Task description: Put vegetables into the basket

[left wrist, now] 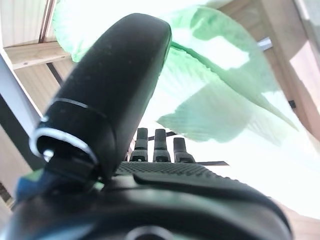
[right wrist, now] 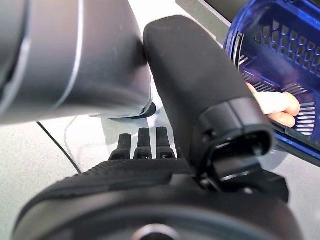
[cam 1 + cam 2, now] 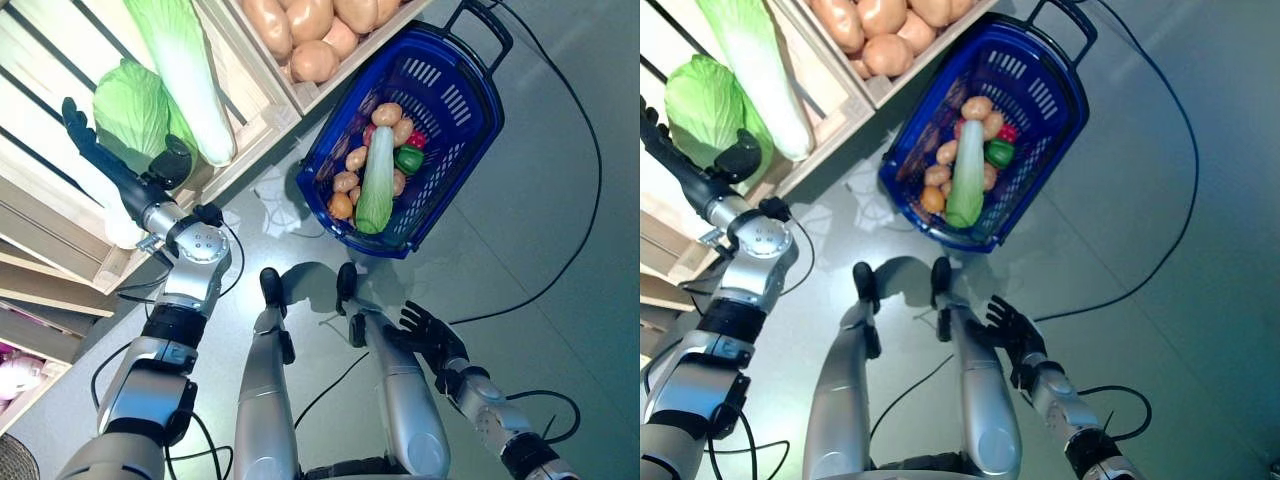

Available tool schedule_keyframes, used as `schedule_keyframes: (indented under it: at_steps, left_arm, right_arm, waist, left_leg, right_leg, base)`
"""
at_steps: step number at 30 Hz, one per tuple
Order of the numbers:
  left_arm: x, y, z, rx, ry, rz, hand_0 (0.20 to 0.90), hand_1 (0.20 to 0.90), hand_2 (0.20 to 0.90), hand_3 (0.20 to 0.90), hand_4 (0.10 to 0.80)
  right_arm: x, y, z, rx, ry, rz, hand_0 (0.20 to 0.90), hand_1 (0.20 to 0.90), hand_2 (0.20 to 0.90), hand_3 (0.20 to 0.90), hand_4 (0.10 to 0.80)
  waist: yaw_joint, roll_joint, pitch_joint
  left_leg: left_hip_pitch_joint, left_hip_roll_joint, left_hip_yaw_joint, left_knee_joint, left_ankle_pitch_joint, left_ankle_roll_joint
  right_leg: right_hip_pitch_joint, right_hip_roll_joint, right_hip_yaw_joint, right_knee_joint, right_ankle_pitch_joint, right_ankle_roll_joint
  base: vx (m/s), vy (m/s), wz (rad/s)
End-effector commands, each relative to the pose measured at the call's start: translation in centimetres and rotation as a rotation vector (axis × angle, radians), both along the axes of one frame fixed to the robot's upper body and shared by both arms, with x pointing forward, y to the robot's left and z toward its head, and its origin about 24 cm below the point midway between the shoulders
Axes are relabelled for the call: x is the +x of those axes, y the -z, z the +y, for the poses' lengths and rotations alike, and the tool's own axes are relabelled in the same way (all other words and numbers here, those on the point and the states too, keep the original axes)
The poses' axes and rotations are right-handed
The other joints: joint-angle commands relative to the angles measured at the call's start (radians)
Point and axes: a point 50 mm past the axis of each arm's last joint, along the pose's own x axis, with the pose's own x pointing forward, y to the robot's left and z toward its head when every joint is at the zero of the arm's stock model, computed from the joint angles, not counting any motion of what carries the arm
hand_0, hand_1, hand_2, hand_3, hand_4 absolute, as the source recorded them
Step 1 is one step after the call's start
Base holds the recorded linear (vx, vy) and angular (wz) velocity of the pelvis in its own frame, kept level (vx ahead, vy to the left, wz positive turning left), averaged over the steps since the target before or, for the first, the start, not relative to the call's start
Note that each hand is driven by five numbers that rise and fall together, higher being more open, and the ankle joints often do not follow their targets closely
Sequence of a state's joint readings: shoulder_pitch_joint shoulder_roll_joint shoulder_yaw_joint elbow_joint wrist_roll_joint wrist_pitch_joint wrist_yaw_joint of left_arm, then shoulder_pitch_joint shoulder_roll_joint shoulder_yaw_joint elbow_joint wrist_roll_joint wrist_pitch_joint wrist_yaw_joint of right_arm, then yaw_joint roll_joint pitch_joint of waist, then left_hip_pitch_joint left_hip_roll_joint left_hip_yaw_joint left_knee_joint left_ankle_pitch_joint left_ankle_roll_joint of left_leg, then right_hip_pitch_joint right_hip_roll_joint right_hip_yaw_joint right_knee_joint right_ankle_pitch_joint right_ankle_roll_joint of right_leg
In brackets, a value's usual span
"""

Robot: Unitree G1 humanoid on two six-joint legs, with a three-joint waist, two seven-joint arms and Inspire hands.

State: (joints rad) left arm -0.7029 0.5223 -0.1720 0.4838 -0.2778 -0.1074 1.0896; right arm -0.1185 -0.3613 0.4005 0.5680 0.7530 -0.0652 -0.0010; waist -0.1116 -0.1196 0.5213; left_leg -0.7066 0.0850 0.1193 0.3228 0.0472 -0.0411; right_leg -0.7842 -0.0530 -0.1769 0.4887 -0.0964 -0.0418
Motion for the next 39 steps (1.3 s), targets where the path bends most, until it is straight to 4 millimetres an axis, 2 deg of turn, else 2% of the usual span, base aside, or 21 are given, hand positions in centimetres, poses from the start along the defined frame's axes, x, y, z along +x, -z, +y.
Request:
schedule_keyframes:
  at_steps: [1, 10, 22, 30, 36, 39]
  left_arm:
    - [-0.4, -3.4, -0.5, 0.045, -0.018, -0.177, 0.900, 0.900, 0.900, 0.900, 0.800]
    - [0.4, -2.0, 0.5, -0.045, -0.078, -0.089, 0.900, 0.900, 0.900, 0.900, 0.800]
    - [1.4, -2.6, 2.2, -0.060, -0.198, 0.025, 0.900, 0.900, 0.900, 0.900, 0.800]
    - [1.5, -3.4, 3.2, -0.074, -0.262, 0.035, 0.900, 0.900, 0.900, 0.900, 0.800]
    - [1.8, -4.7, 3.0, -0.067, -0.289, 0.024, 0.900, 0.900, 0.900, 0.900, 0.800]
    - [2.1, -4.7, 2.7, -0.080, -0.286, 0.033, 0.900, 0.900, 0.900, 0.900, 0.800]
  right_arm:
    - [-2.8, 1.3, -0.7, -0.020, 0.006, 0.059, 0.900, 0.900, 0.900, 0.900, 0.800]
    - [-2.5, 1.2, -0.6, -0.022, -0.003, 0.069, 0.900, 0.900, 0.900, 0.900, 0.800]
    - [-2.2, 1.2, -0.7, -0.030, -0.027, 0.088, 0.900, 0.900, 0.900, 0.900, 0.800]
    - [-2.1, 1.2, -0.8, -0.041, -0.039, 0.095, 0.900, 0.900, 0.900, 0.900, 0.800]
    - [-1.9, 1.1, -0.8, -0.045, -0.056, 0.100, 0.900, 0.900, 0.900, 0.900, 0.800]
    - [-1.7, 1.0, -0.5, -0.049, -0.075, 0.098, 0.900, 0.900, 0.900, 0.900, 0.800]
  waist:
    - [0.004, 0.031, -0.001]
    - [-0.004, 0.021, -0.001]
    - [-0.025, -0.006, -0.001]
    - [-0.034, -0.014, -0.001]
    - [-0.035, -0.028, -0.001]
    - [-0.038, -0.033, -0.001]
  left_leg:
    - [-0.048, -0.009, -0.009, 0.062, -0.050, -0.008]
    - [-0.048, -0.002, -0.003, 0.073, -0.051, -0.008]
    - [-0.072, 0.017, 0.002, 0.106, -0.054, -0.012]
    - [-0.102, 0.026, -0.003, 0.130, -0.058, -0.014]
    - [-0.118, 0.025, -0.009, 0.143, -0.068, -0.012]
    - [-0.127, 0.025, -0.014, 0.157, -0.074, -0.009]
  right_leg:
    - [0.078, 0.013, 0.017, -0.117, 0.018, 0.043]
    - [0.076, 0.014, 0.018, -0.109, 0.018, 0.044]
    - [0.049, 0.018, 0.025, -0.078, 0.014, 0.040]
    - [0.018, 0.020, 0.028, -0.050, 0.007, 0.038]
    - [0.000, 0.025, 0.030, -0.029, -0.001, 0.035]
    - [-0.010, 0.028, 0.033, -0.013, -0.005, 0.035]
  base:
    - [0.000, 0.000, 0.00]
    - [0.000, 0.000, 0.00]
    - [0.001, 0.000, 0.00]
    - [0.000, 0.006, -0.01]
    - [-0.001, 0.002, -0.01]
    - [-0.019, 0.009, -0.01]
